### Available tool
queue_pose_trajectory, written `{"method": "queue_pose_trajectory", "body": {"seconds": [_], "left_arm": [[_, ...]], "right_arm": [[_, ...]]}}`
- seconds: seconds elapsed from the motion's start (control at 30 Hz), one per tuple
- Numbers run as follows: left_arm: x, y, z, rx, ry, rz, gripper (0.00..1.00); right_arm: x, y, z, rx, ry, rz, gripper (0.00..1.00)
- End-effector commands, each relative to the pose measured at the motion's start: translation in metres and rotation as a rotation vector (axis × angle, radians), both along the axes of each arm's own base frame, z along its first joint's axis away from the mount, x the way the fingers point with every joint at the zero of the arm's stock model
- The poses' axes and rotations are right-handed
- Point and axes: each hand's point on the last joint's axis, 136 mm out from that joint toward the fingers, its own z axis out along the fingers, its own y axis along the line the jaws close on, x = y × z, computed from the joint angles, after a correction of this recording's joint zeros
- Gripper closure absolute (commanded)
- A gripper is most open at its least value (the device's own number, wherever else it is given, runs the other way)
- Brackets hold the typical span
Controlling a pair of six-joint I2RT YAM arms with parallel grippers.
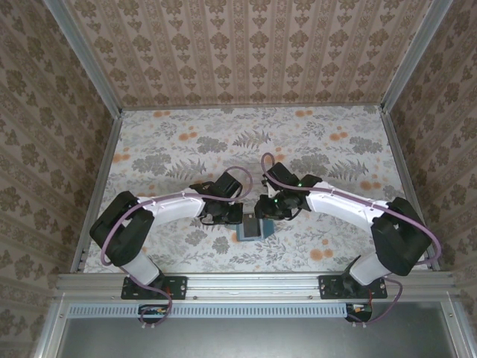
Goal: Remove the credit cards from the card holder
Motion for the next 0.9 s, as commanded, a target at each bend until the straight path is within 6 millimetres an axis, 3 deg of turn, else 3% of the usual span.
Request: {"method": "queue_pose_trajectory", "body": {"seconds": [0.0, 0.2, 0.4, 0.6, 0.87], "left_arm": [[-0.004, 0.002, -0.009, 0.016, 0.018, -0.008, 0.91], [0.0, 0.0, 0.001, 0.007, 0.0, -0.004, 0.91], [0.003, -0.005, 0.02, -0.001, -0.032, 0.003, 0.91], [0.001, -0.018, 0.033, -0.029, -0.046, -0.013, 0.91], [-0.003, -0.024, 0.016, -0.025, -0.005, -0.03, 0.91]], "right_arm": [[-0.006, -0.014, -0.022, -0.039, 0.051, -0.036, 0.75], [-0.013, -0.029, -0.047, -0.046, 0.087, -0.07, 0.76], [-0.018, -0.032, -0.058, -0.026, 0.111, -0.088, 0.78], [-0.02, -0.035, -0.06, -0.015, 0.114, -0.108, 0.8], [-0.014, -0.028, -0.046, 0.04, 0.078, -0.113, 0.8]]}}
